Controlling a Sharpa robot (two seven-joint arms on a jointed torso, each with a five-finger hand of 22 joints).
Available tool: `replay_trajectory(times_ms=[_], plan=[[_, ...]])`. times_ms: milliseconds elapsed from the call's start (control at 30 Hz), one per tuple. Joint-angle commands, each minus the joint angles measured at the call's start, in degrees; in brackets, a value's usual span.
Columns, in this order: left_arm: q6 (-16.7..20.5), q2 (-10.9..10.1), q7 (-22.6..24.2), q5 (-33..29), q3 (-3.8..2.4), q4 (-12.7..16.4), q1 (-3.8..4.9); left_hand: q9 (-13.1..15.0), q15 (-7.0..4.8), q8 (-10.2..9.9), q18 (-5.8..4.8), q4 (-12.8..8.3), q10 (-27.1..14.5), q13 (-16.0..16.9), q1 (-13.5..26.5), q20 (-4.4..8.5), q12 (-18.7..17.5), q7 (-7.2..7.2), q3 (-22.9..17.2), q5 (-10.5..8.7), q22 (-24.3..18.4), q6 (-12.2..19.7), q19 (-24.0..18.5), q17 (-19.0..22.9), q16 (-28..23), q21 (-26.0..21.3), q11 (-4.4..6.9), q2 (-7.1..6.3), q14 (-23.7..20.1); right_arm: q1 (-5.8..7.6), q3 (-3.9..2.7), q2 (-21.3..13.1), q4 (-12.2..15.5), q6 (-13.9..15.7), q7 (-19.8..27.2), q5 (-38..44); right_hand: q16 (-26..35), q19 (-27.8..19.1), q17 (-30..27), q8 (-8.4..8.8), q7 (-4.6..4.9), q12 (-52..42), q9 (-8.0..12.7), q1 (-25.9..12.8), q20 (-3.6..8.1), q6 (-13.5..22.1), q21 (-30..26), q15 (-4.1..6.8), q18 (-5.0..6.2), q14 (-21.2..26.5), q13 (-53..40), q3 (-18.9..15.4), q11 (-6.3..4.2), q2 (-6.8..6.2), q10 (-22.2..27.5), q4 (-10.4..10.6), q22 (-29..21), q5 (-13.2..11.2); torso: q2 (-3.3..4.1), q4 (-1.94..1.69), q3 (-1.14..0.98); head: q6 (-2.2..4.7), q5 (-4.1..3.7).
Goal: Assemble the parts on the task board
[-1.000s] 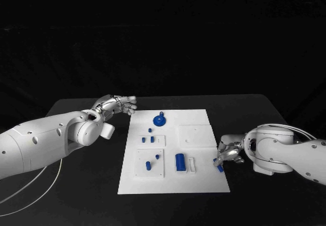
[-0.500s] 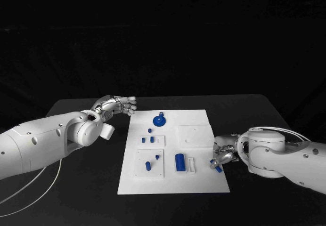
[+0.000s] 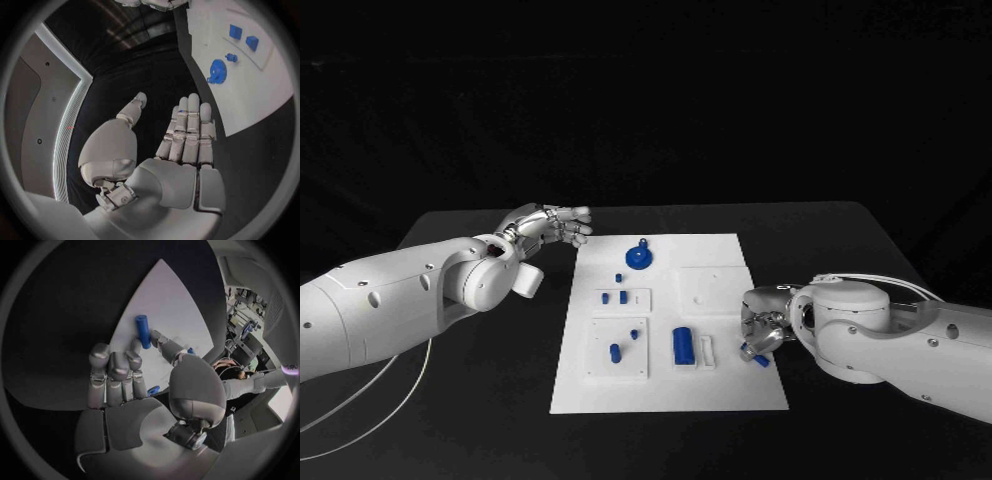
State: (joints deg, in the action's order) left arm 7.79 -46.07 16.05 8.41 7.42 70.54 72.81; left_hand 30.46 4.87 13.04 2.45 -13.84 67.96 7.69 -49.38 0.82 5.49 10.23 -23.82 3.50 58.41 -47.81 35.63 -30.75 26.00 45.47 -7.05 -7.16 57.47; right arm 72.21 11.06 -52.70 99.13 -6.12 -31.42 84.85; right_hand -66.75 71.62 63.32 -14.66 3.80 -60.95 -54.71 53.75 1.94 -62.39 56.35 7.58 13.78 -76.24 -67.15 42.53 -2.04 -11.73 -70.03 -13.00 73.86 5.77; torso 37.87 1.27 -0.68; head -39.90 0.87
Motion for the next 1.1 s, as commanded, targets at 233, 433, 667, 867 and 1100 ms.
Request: replay_trajectory(times_ms=[233,433,667,867,1100], plan=[[-0.99,-0.01,0.15,0.40,-0.03,0.15,-0.01,-0.08,0.05,0.34,0.88,0.02,-0.39,-0.04,0.45,-0.03,-0.32,0.13,0.30,-0.15,0.09,0.40,-0.22,-0.10,-0.39,-0.20,-0.08,0.22,0.16,-1.33,1.10,-0.17,-1.35,-2.07,-0.91,-8.21,-0.18,-0.16,-0.28,0.91,0.66,0.19,17.53,0.67,-0.99,-0.27,0.25,-0.37,1.22,0.04,0.25,2.02,0.18,5.78,-0.54,-2.99,0.17,7.13,0.03,0.04,-0.05,-0.13,0.12],[-0.95,-0.02,0.08,0.55,-0.03,0.13,-0.01,-0.08,0.04,0.34,0.88,0.01,-0.39,-0.04,0.43,-0.02,-0.32,0.13,0.29,-0.15,0.10,0.41,-0.21,-0.12,-0.40,-0.20,-0.08,0.25,0.18,-1.31,1.08,-0.41,-2.29,0.57,-0.58,-15.84,-0.26,0.09,-0.38,0.98,0.61,0.15,17.94,-1.02,-1.02,-0.51,0.33,-0.27,1.22,-0.01,0.31,2.27,0.14,6.54,-0.65,-2.31,0.05,8.15,0.01,0.02,-0.05,-0.13,0.15],[-0.91,0.00,0.01,0.65,-0.02,0.11,-0.01,-0.09,0.04,0.35,0.89,-0.02,-0.39,-0.04,0.41,-0.02,-0.33,0.13,0.29,-0.14,0.11,0.42,-0.21,-0.15,-0.41,-0.21,-0.08,0.26,0.19,-1.22,1.05,-0.79,-2.78,8.34,1.29,-23.55,-0.30,0.25,-0.46,1.00,0.55,0.11,18.18,-2.10,-0.92,-0.66,0.36,-0.16,1.22,-0.03,0.32,2.15,0.07,6.15,-0.68,-1.81,-0.04,8.14,0.00,0.01,-0.04,-0.08,0.14],[-0.92,0.04,-0.01,0.66,-0.02,0.10,-0.01,-0.09,0.04,0.35,0.89,-0.05,-0.39,-0.04,0.38,-0.02,-0.33,0.13,0.29,-0.13,0.13,0.43,-0.20,-0.17,-0.43,-0.22,-0.08,0.25,0.20,-0.77,1.03,-0.70,-2.58,14.30,2.79,-29.54,-0.36,0.56,-0.61,1.06,0.37,0.06,18.59,-3.60,-0.48,-0.81,0.31,0.13,1.22,-0.03,0.32,1.46,-0.06,4.65,-0.68,-0.21,-0.31,3.17,0.02,-0.01,-0.01,-0.11,0.11],[-0.90,0.04,-0.05,0.67,-0.01,0.06,-0.01,-0.10,0.04,0.35,0.89,-0.08,-0.39,-0.04,0.36,-0.02,-0.33,0.13,0.29,-0.13,0.14,0.43,-0.20,-0.20,-0.45,-0.22,-0.08,0.24,0.21,-0.69,1.01,-0.50,-2.01,17.01,3.49,-33.50,-0.44,0.75,-0.74,1.07,0.35,-0.02,18.93,-4.23,-0.13,-1.03,0.29,0.28,1.22,-0.04,0.29,1.32,-0.14,3.54,-0.72,1.37,-0.51,0.16,0.01,-0.01,-0.01,-0.18,0.19]])
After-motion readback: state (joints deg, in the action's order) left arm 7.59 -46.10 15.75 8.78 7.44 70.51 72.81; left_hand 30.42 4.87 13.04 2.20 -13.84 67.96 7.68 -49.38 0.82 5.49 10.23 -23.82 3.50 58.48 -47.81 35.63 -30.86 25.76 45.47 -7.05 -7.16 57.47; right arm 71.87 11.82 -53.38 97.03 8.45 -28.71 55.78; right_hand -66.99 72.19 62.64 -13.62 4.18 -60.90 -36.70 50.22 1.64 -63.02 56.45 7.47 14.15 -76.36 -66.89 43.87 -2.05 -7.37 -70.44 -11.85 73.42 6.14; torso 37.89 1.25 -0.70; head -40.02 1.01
